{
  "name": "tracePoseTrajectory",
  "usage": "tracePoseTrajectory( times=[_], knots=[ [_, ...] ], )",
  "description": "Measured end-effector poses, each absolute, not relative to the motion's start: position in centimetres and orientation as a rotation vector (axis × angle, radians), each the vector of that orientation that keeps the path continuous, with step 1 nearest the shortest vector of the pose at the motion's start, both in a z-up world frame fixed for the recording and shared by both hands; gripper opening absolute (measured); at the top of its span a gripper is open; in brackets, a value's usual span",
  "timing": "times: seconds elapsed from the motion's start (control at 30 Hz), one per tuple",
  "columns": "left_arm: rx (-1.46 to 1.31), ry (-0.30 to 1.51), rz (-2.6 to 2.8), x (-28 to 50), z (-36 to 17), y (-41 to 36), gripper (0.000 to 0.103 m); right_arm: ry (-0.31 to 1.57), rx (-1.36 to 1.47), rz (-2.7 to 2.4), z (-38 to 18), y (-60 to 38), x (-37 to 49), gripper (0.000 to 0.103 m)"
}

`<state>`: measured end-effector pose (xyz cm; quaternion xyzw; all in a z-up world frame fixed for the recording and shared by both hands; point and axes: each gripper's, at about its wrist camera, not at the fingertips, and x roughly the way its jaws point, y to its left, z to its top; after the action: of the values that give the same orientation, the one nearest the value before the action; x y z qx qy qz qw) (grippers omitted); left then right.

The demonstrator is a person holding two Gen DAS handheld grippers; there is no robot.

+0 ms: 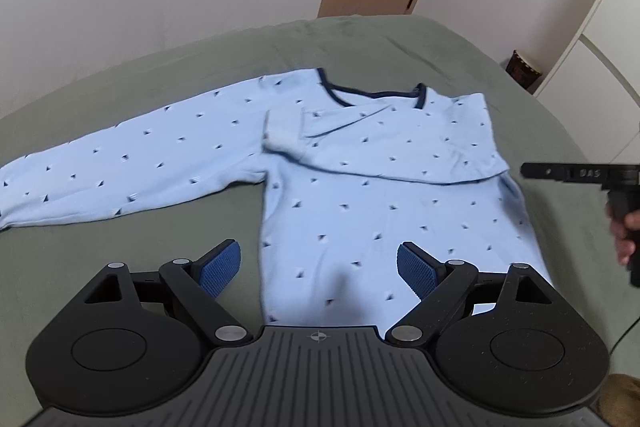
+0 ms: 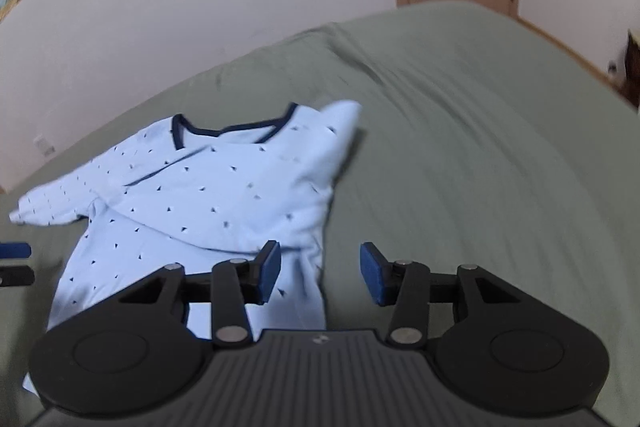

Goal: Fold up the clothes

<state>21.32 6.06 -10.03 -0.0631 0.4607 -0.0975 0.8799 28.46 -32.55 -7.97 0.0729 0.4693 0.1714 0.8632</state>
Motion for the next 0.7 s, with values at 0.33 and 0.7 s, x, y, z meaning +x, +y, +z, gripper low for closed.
tracePoseTrajectory(
  times=[0.33, 0.7],
  knots=[
    [-0.091, 0.964, -0.205, 21.0, -8.9, 3.6, 0.087, 1.058, 0.298, 0.359, -10.9, -32.2, 30.2, 0.005],
    [-0.069, 0.977, -0.202, 22.2, -9.9, 3.1, 0.087, 1.005, 0.46, 0.308, -10.1, -35.7, 30.4, 0.025]
  ],
)
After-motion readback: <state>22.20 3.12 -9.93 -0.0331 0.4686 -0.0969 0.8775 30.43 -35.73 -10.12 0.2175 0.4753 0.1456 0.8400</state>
